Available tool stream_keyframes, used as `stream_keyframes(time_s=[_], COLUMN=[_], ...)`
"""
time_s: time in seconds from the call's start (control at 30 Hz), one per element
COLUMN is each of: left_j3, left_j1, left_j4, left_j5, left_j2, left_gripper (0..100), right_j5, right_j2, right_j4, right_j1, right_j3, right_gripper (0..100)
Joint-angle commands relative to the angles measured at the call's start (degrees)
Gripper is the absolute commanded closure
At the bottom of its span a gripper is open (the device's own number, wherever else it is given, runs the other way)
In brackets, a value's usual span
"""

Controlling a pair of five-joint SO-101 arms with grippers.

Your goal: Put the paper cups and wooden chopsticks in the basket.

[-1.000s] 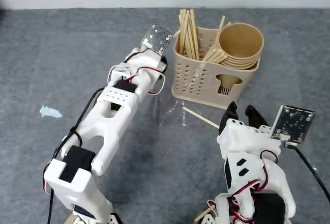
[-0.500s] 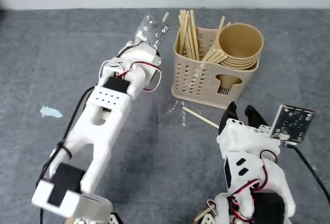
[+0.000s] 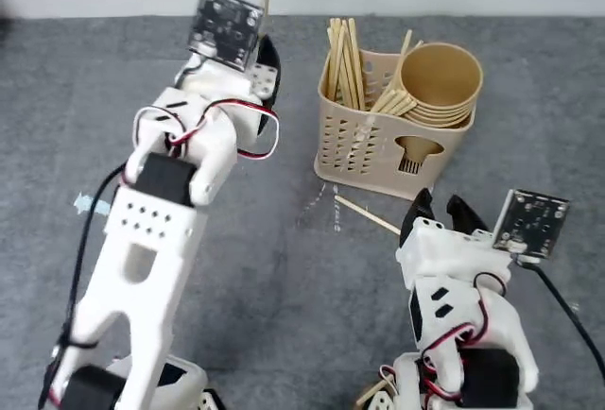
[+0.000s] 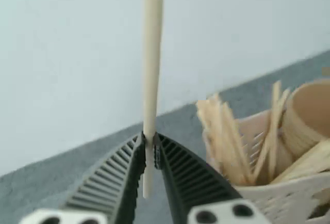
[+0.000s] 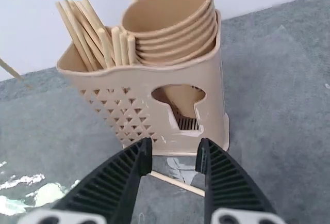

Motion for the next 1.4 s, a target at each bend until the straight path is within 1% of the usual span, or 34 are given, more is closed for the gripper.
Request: stream_keyframes(time_s=[0.0,0.17,0.37,0.77,0.87,0.93,1.0,1.03,1.07,1.1,1.23,1.37], left_j3=[-9.54,-17.01,-15.60,-15.60,-15.69,-15.87,-16.92,-17.71,-18.59,-19.74,-23.08,-23.25], left_j1=[2.29,5.10,11.16,11.43,11.43,11.52,11.60,11.43,11.34,10.73,7.82,5.71], left_j4=[4.48,8.00,7.65,1.32,1.32,3.60,7.12,9.05,10.73,12.13,16.88,22.42], left_j5=[4.22,8.70,10.64,10.64,10.64,10.64,11.08,12.66,14.42,15.47,15.91,16.00], left_j2=[-4.57,-4.75,-2.90,15.47,18.02,18.20,18.11,17.85,17.41,16.88,14.68,12.22], left_gripper=[99,99,99,99,97,89,77,72,70,70,70,70], right_j5=[-0.62,-0.62,-0.62,-0.62,-0.62,-0.62,-0.62,-0.62,-0.62,-0.53,0.53,5.89], right_j2=[-0.57,-0.57,-0.57,-0.57,-0.57,-0.57,-0.57,-0.57,-0.57,-0.57,-0.13,0.13], right_j4=[0.31,0.31,0.31,0.22,0.22,0.22,0.22,0.22,0.22,0.31,0.31,2.24], right_j1=[0.48,0.48,0.48,0.48,0.48,0.48,0.48,0.48,0.48,0.48,0.48,0.22], right_j3=[-0.09,-0.09,0.00,1.41,1.49,1.49,1.49,1.49,1.49,1.49,2.64,3.16], right_gripper=[85.5,85.5,85.5,85.5,85.5,85.5,85.5,85.5,85.5,85.5,85.5,85.6])
